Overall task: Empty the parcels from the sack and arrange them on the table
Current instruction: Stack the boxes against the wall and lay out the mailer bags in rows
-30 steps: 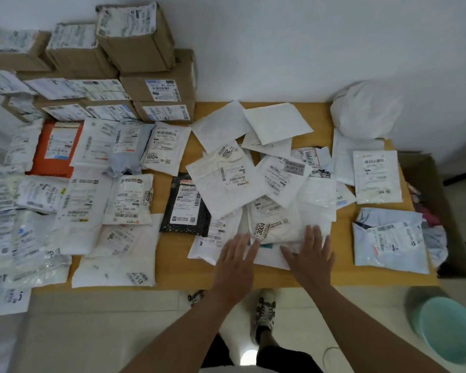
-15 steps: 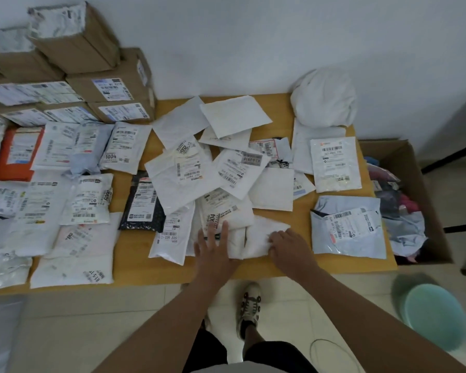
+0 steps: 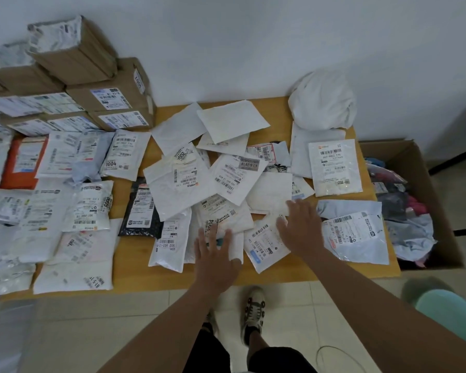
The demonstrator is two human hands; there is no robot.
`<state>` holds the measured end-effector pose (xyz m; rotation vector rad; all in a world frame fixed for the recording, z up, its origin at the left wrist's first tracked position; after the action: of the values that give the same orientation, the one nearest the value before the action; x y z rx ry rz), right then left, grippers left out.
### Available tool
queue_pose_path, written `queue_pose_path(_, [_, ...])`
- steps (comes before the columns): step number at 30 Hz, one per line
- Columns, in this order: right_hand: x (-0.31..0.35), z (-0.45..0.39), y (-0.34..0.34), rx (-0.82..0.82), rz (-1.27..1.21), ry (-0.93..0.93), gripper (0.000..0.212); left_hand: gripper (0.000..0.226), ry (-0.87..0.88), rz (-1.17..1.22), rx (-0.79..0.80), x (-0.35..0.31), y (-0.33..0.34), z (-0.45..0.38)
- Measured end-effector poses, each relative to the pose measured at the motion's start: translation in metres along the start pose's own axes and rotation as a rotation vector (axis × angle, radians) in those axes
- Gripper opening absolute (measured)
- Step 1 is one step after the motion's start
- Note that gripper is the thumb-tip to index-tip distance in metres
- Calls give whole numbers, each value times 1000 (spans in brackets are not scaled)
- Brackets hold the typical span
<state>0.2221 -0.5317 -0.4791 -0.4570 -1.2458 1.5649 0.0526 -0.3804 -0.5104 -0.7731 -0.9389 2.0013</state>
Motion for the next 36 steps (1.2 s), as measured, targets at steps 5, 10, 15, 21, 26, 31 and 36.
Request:
queue_pose_path(5, [37, -26, 49, 302, 199, -152, 81, 70, 10, 4, -10, 7, -2, -19])
queue_pose_path(10, [54, -50, 46, 256, 156, -263, 68, 83, -32, 28, 27, 17, -7, -30])
queue_pose_path(15, [7, -80, 9, 38, -141, 329, 96, 88, 65, -86, -103, 9, -36, -43])
queue_pose_path(21, [31, -94, 9, 68, -394, 323, 97, 95, 209, -50, -247, 16, -95, -83])
queue_pose_path(26, [65, -80, -65, -463, -242, 66, 56, 62, 317, 18, -367, 29, -138, -107])
queue_pose_path(31, [80, -57, -26, -422, 199, -175, 50, 56, 410, 79, -360, 30, -152, -121])
queue_pose_path(36, [81, -36, 8, -154, 244, -323, 51, 96, 428, -2, 67, 22, -108, -132])
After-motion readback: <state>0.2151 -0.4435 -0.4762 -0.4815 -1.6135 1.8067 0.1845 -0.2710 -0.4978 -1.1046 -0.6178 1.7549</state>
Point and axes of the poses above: each hand's wrist, its own z-axis away from the middle knuckle, its own y-axis out of the palm, x = y × z, the point moved 8 cm from there along -z, towards the middle knuckle, and after that the axes turned 8 degrees about x, right-handed, at the moved point
